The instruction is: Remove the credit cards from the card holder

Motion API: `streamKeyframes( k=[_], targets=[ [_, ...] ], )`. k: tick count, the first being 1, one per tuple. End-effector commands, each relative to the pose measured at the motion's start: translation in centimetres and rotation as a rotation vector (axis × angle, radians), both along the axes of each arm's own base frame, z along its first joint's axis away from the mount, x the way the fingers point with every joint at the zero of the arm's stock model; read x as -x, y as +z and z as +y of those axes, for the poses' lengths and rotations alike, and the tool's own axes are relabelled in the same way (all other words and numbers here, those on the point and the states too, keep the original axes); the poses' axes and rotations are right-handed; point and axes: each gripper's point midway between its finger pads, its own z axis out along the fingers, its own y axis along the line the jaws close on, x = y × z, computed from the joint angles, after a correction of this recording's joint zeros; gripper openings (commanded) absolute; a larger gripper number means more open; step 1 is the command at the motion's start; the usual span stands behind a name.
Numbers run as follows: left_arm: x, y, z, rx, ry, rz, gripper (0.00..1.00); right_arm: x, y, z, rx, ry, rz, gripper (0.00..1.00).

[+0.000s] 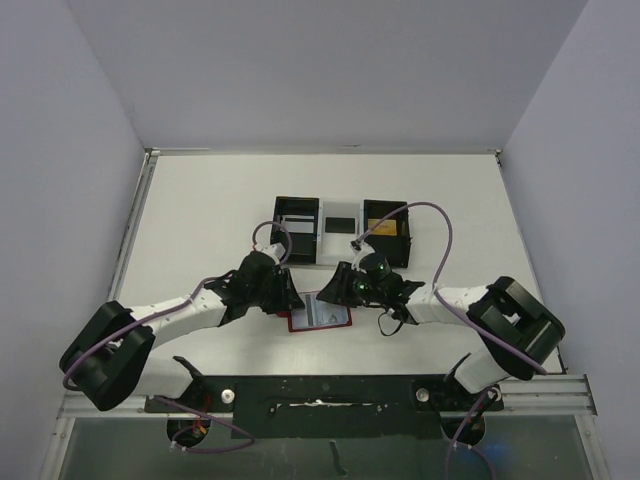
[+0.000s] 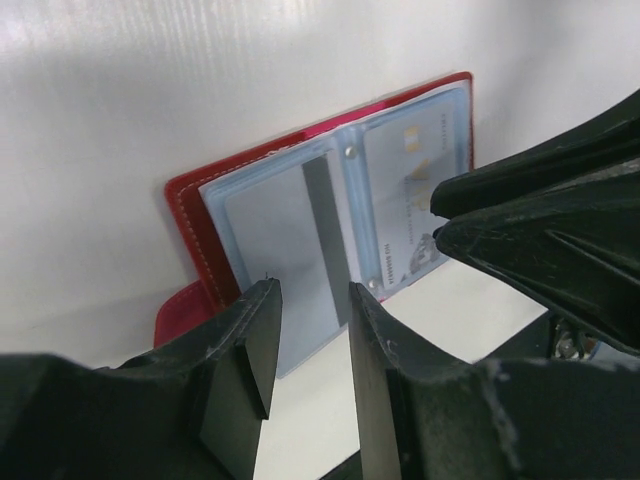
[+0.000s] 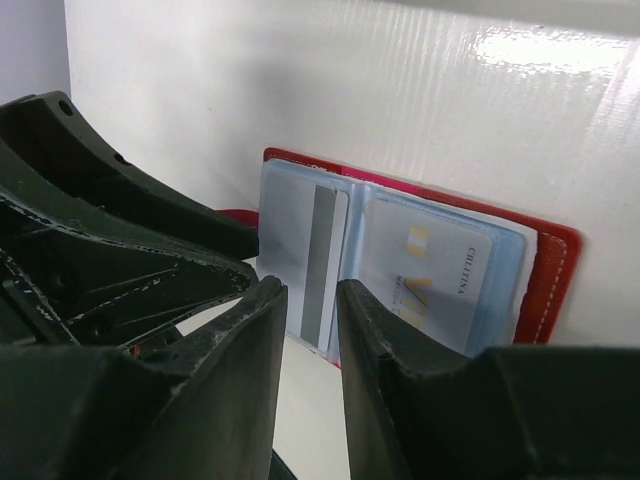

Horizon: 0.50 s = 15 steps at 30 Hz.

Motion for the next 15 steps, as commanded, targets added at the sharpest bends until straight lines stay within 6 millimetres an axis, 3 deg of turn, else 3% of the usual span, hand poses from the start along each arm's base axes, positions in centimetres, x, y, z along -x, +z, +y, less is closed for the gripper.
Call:
streamKeyframes(
  k=[1,9,14,15],
  targets=[
    [-0.9,0.4,-0.1,-0.035,-0.014,-0.038,0.31,-0.8,1.9,2.2,-0.053,0.038,-0.028,0.28],
    [-0.6,-1.1,1.0,-0.102,-0.009,-0.022,0.31,-0.4,0.0,2.9,0.006,0.066,0.015,0.30],
    [-0.8,-1.3,0.3,-0.078,0.013,-0.023,0.19,-0.1,-2.8,2.0,0.106,0.020,0.090,0.26],
    [-1.0,-1.6,1.0,-0.120,0.036,-0.014,0.17,0.0,-3.2,1.6,0.122,0.002,0.097,0.25]
  ],
)
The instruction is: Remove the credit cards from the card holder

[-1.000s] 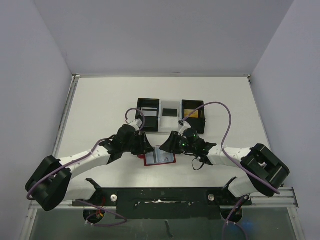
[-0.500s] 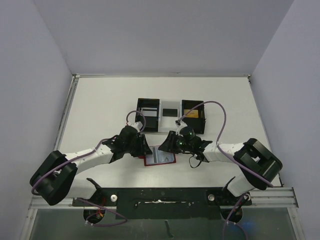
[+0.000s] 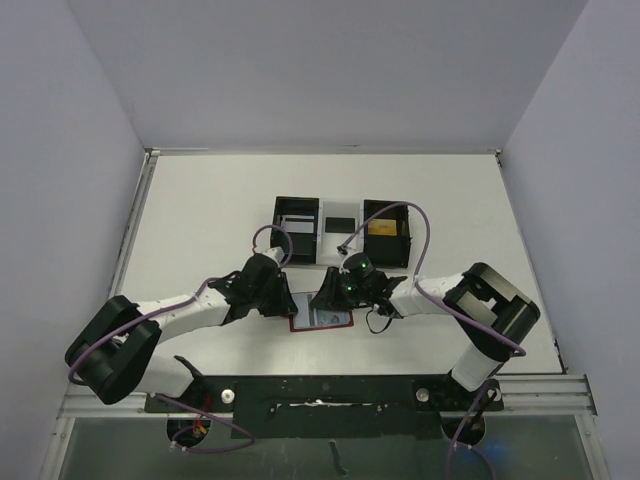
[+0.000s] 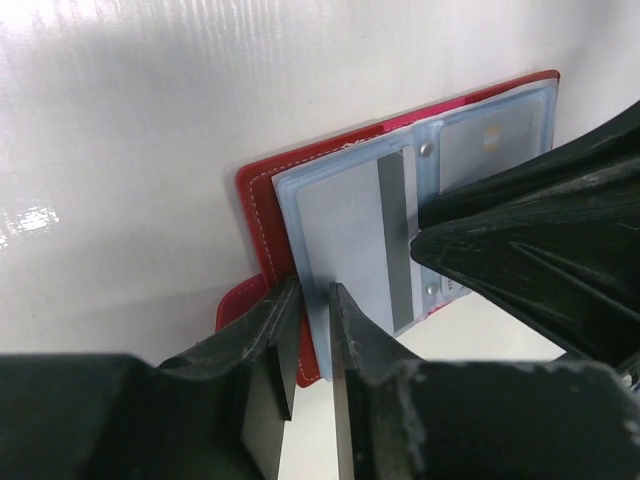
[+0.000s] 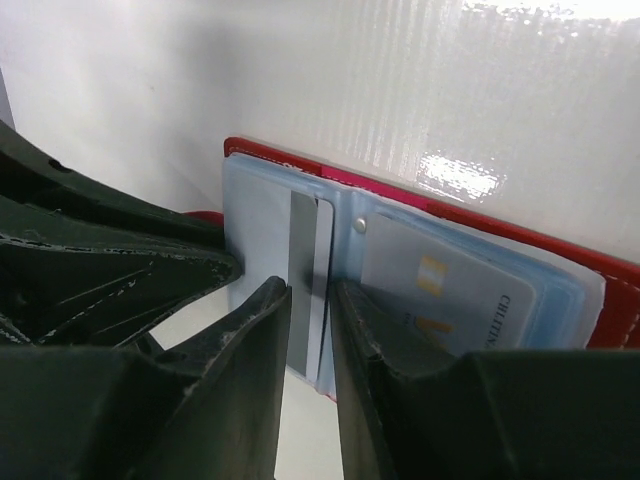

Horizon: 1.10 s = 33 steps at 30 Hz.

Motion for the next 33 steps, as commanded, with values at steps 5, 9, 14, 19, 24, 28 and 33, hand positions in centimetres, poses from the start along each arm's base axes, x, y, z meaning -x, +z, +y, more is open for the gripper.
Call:
streamKeyframes(
  k=[5,9,14,19,24,28,33],
  targets=[
    [-1.5,0.7,-0.1,-0.031,0.037,-0.060,0.14,-0.2,0.0,-0.7,0.013,-0.065,-0.006,0.18],
    [-1.5,0.3,-0.2,-0.057,-0.009,-0.050,0.13,-0.2,1.1,0.2,-0.042,-0.020,-0.025,0.16],
    [-0.2,-0.5,-1.9,0.020,-0.093,0.016,0.11,-0.6,0.5,-0.1,-0.010,-0.048,-0.009,0.22],
    [-0.2,-1.0,-1.4,-0.005,-0.077,0.022,0.05,-0.4,1.0,0.4,-0.046,-0.018,-0.018,0.15],
    [-0.5,-0.6,-1.2,-0.015,-0.075,0.004,0.00,-0.5,2.8,1.1,-0.109,0.006,-0.062,0.03],
    [-0.8,-0.3,-1.0,-0.023,-0.056,-0.010,0.00,-1.0,3.6,0.9,-0.099,-0.007,-0.084,0.00],
    [-1.0,-0.1,-0.8,-0.028,-0.044,-0.023,0.00,-1.1,3.5,0.0,-0.074,-0.018,-0.078,0.00]
  ],
)
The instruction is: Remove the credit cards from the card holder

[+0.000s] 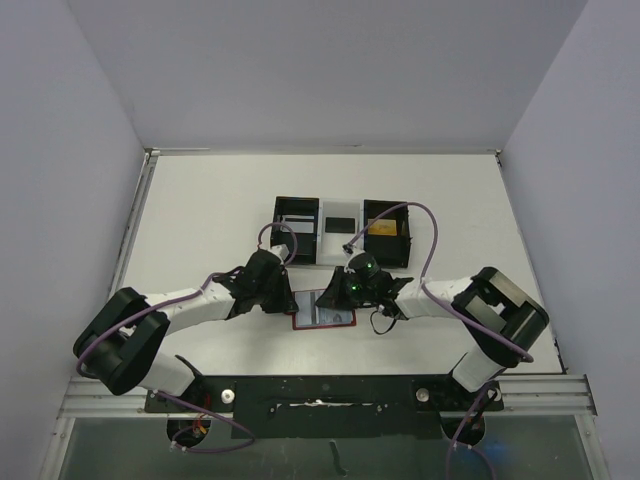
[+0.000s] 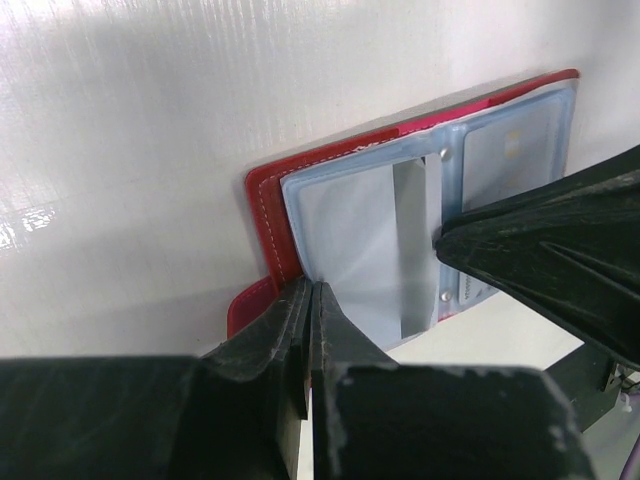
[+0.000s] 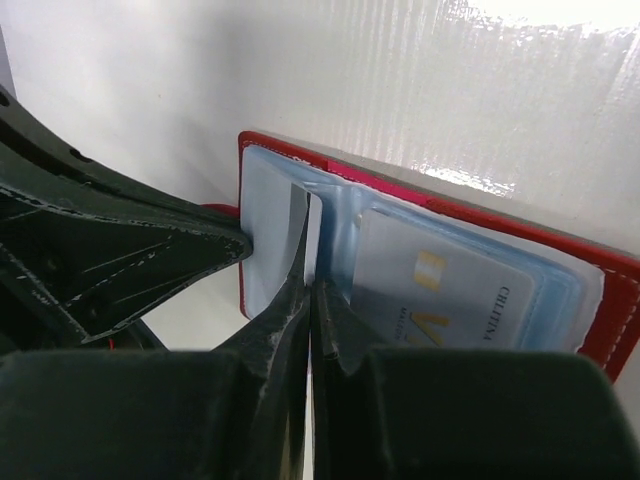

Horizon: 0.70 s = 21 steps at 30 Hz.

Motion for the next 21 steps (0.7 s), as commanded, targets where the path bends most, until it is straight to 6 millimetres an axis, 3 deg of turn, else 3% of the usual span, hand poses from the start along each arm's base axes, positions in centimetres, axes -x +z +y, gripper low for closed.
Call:
streamKeyframes(
  k=[1,9,19,21],
  targets=[
    [-0.3,0.4,-0.1,-0.011,-0.003,-0.029,0.00,-1.1,3.4,0.8,-0.076,0.012,-0.077,0.00],
    [-0.3,0.5,-0.1,-0.008,-0.004,-0.033,0.00,-1.0,2.7,-0.1,-0.045,-0.017,-0.056,0.00],
    [-0.3,0.8,-0.4,0.009,-0.010,-0.037,0.00,-0.5,-0.7,0.1,0.079,-0.005,0.021,0.34],
    [-0.2,0.8,-0.4,0.010,-0.011,-0.036,0.00,-0.4,-1.3,0.0,0.109,-0.012,0.032,0.36]
  ],
)
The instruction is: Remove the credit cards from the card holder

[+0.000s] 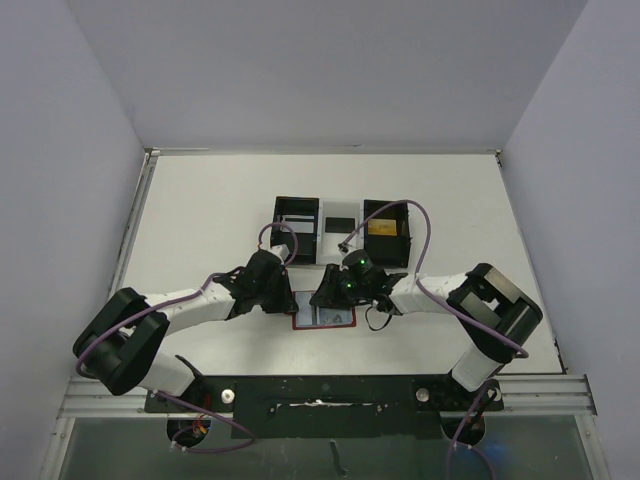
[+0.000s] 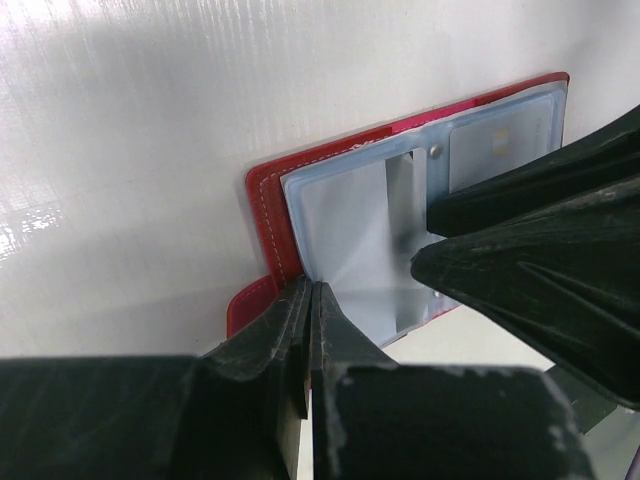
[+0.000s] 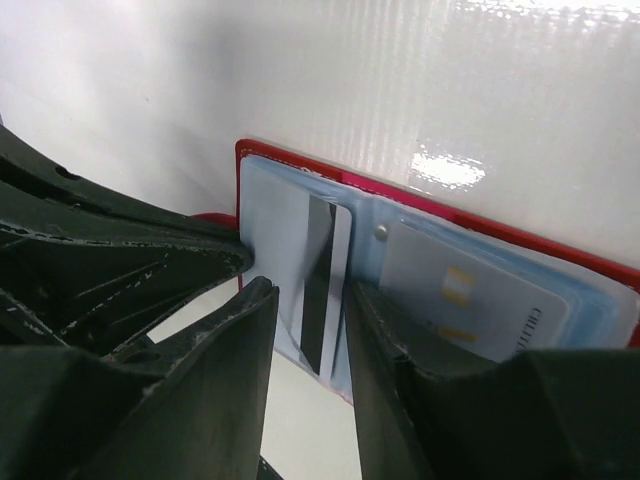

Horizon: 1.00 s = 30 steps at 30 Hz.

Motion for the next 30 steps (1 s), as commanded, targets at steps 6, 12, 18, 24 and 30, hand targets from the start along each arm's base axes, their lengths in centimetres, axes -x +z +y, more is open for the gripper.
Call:
streamKeyframes(
  k=[6,12,18,24,30],
  targets=[
    [-0.1,0.5,-0.4,0.019,-0.012,-0.025,0.00,-0.2,0.3,1.6,-0.012,0.062,-0.061,0.24],
    [-0.2,0.7,-0.5,0.024,-0.011,-0.030,0.00,-0.3,4.0,3.1,-0.193,0.095,-0.118,0.04],
    [-0.3,1.0,-0.3,0.019,-0.003,-0.035,0.00,-0.7,5.2,2.4,-0.218,0.074,-0.131,0.00],
    [-0.3,0.9,-0.2,0.011,0.000,-0.038,0.00,-0.7,4.9,1.0,-0.214,0.050,-0.117,0.00],
    [-0.4,0.9,-0.3,0.011,-0.006,-0.037,0.00,-0.6,4.3,0.8,-0.198,0.048,-0.094,0.00]
  ],
)
